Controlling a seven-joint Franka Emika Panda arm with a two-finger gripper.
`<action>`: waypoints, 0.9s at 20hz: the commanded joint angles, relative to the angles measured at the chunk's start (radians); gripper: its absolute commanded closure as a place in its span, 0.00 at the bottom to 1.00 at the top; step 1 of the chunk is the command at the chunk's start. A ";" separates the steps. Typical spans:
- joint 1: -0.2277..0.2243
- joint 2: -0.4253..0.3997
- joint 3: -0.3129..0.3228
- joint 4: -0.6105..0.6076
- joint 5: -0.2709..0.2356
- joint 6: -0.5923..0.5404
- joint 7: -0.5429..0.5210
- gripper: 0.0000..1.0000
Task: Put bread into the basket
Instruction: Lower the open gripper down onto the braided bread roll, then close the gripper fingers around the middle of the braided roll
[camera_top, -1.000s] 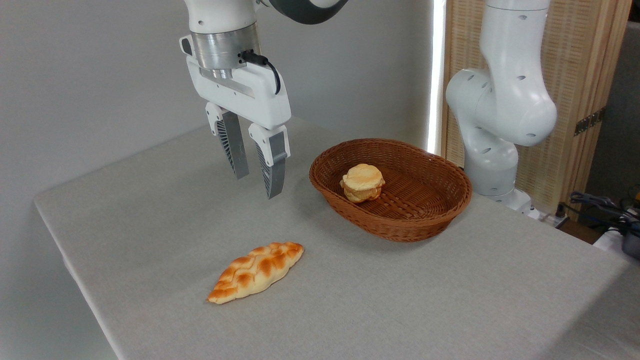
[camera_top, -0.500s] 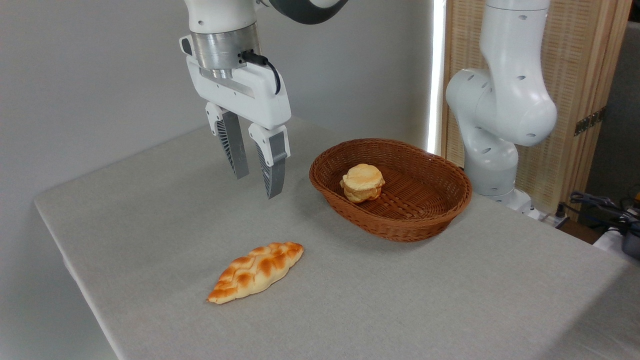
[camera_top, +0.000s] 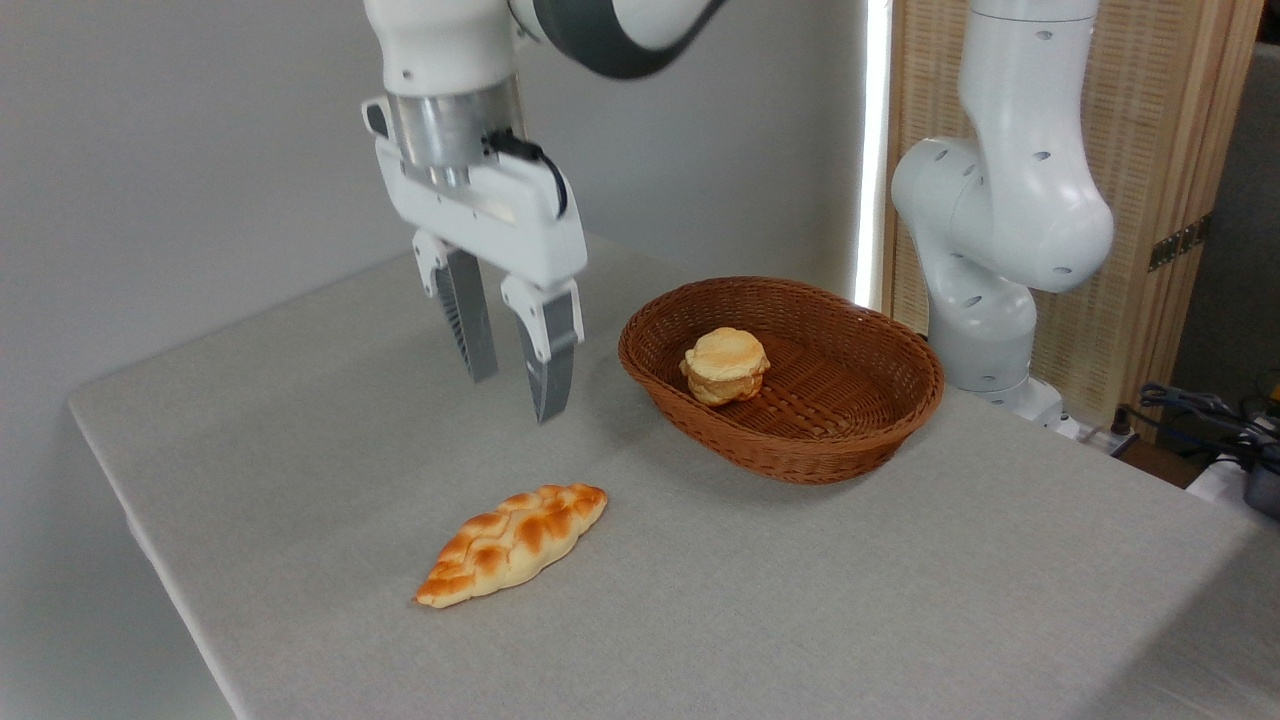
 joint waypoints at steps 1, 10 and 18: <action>-0.005 0.019 0.028 -0.054 -0.007 0.108 -0.006 0.00; -0.005 0.114 0.028 -0.119 -0.005 0.249 0.063 0.00; -0.005 0.157 0.028 -0.119 -0.005 0.259 0.080 0.00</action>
